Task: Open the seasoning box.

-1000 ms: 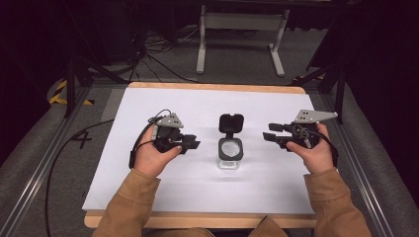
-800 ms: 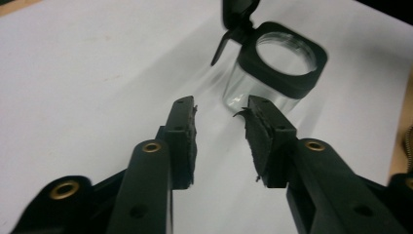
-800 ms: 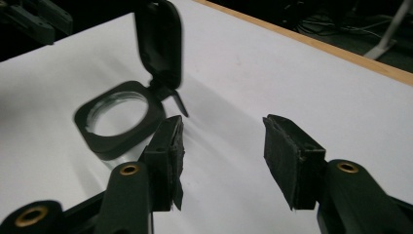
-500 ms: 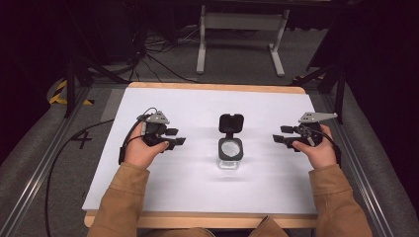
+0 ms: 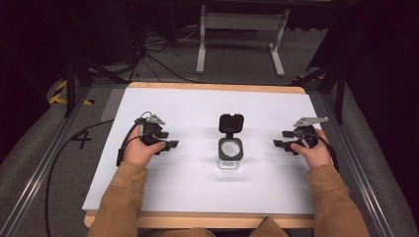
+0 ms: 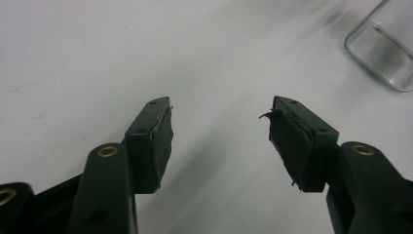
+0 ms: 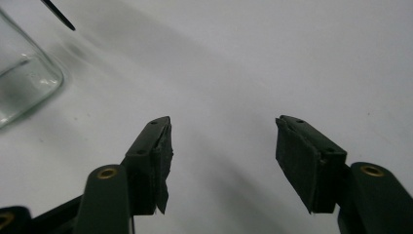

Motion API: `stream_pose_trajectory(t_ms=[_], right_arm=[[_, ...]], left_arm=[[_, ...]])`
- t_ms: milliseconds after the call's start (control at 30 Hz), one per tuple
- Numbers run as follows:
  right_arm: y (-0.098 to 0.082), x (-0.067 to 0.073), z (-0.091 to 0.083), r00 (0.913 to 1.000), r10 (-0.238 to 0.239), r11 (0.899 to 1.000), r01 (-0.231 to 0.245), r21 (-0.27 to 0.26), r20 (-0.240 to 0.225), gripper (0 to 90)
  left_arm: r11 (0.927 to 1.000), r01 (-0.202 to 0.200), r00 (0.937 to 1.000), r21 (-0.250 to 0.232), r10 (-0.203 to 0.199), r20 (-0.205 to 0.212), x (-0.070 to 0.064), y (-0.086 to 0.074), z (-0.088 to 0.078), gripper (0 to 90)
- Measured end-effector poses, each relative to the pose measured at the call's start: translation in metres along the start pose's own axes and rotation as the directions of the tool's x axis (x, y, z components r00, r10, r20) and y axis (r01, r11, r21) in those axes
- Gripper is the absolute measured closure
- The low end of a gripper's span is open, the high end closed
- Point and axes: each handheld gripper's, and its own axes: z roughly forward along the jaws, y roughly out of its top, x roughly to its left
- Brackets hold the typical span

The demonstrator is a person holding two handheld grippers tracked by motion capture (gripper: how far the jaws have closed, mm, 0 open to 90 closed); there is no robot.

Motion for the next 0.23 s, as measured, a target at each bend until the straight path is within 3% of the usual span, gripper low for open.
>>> stream_pose_trajectory(t_ms=[233], right_arm=[[-0.0058,-0.0037,0.0041,0.9984,0.049,0.998,-0.050,0.042,0.027,37.8]], left_arm=[[0.9993,0.015,0.9999,0.035,-0.015,0.000,0.0028,-0.0031,0.0058,38.9]])
